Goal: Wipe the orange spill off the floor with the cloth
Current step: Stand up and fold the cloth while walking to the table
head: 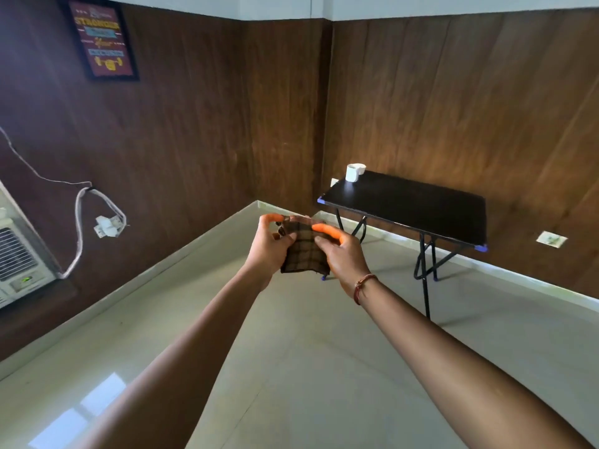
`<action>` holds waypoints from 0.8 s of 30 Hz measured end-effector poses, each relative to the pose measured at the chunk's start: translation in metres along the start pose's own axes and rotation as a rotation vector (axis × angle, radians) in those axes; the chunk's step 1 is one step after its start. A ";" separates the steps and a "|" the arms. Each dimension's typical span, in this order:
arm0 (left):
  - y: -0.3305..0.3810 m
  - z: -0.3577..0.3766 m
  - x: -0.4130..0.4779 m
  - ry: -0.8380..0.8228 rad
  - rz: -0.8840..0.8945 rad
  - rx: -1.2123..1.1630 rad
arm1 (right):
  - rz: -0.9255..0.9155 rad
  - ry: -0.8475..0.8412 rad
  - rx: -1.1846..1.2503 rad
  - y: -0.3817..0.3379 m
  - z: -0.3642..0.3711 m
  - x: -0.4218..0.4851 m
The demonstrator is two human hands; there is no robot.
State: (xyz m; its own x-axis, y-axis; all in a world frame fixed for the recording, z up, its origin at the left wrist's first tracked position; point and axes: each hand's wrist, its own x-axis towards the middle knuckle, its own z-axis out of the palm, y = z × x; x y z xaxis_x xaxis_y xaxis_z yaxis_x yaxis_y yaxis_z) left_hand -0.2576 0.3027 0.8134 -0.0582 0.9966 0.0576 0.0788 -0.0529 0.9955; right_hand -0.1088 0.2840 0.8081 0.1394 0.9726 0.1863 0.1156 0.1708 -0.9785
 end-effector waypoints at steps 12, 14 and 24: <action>-0.017 0.162 0.083 -0.263 -0.027 0.116 | 0.103 0.063 -0.016 0.059 -0.136 0.099; -0.020 0.199 0.102 -0.295 -0.082 0.124 | 0.169 0.070 -0.030 0.074 -0.168 0.122; -0.022 0.355 0.190 -0.429 -0.116 0.110 | 0.321 0.091 0.079 0.117 -0.311 0.217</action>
State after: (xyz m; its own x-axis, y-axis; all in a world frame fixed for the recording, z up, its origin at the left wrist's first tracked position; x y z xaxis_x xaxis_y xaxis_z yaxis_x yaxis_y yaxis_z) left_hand 0.0831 0.5159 0.7761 0.3431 0.9324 -0.1133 0.2027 0.0442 0.9782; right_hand 0.2407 0.4657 0.7620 0.2442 0.9612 -0.1286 -0.0247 -0.1264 -0.9917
